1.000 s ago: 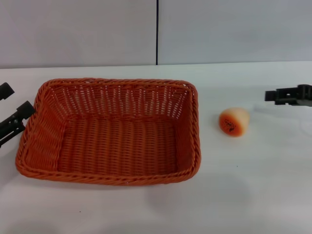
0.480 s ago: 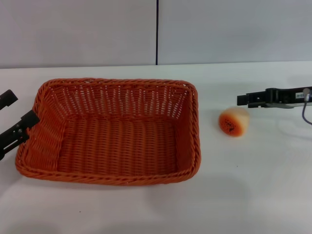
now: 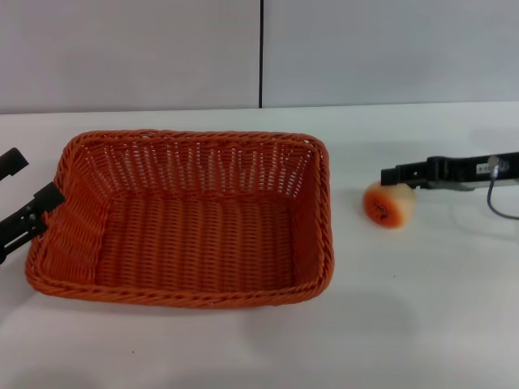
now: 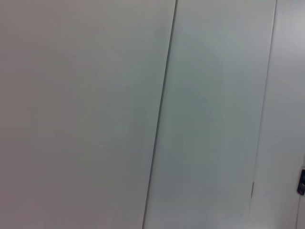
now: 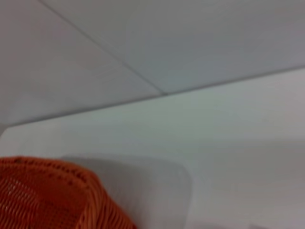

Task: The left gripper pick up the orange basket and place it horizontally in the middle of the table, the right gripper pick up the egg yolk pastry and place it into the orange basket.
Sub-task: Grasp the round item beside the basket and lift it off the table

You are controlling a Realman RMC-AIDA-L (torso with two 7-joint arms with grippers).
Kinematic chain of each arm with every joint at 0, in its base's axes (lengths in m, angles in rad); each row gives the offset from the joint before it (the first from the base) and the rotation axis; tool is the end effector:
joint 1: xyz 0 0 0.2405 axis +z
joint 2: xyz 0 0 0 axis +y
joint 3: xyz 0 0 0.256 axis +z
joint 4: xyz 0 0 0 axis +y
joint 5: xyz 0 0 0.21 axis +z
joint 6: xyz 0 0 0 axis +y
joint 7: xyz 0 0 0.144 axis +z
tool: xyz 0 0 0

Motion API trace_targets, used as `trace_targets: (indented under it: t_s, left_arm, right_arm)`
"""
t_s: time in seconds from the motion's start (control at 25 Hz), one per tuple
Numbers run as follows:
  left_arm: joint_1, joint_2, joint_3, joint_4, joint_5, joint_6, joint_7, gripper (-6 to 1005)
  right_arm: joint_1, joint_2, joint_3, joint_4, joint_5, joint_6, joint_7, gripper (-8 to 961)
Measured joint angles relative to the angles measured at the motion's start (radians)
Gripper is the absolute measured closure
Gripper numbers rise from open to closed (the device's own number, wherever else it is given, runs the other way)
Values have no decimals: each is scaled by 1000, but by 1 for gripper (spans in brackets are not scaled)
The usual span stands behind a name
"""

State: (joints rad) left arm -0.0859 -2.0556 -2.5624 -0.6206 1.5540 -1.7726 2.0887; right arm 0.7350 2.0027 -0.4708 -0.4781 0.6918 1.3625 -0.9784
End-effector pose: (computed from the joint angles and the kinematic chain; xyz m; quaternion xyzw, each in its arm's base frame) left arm -0.3450 0.2071 0.0643 -0.8317 -0.2083 -0.3890 0.3369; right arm 0.2828 0.3721 -0.0024 -0.8006 0.5752 0.1308 0.1056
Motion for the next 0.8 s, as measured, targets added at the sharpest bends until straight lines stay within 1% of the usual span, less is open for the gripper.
trace_targets:
  t_s: [0.12,0.32,0.52,0.64,0.68,0.72,0.76,0.8]
  left_arm:
    - [-3,1,-6,-1,0,5,0,215]
    - [-6,2,-6,-1,0,11,1,215]
    - [-4,5,-9,-1,0,23,2,215]
    - [-4,5,-10,-1,0,27,2,215]
    - [-4,5,-10,-1,0,29,2,215]
    - [-6,5,-10,-1,0,32,2,215]
    - [-6,5,-10,-1,0,32,2,215]
    - [-8,5,-10,-1,0,34,2,215]
  right_arm:
    - [2,4,-28,22,-1,-4,3,442]
    - [-2,8,-37,20,2,-23,13,446]
    - [-13,5,-28,9,8,-10,21,513]
    - [-20,4,-28,0,16,9,23,630]
    - [-24,4,-28,-8,23,26,23,669]
    - [-33,5,-27,-34,37,71,23,708]
    - [-33,5,-27,-34,37,71,23,721]
    - [-41,6,-26,-53,49,99,25,734]
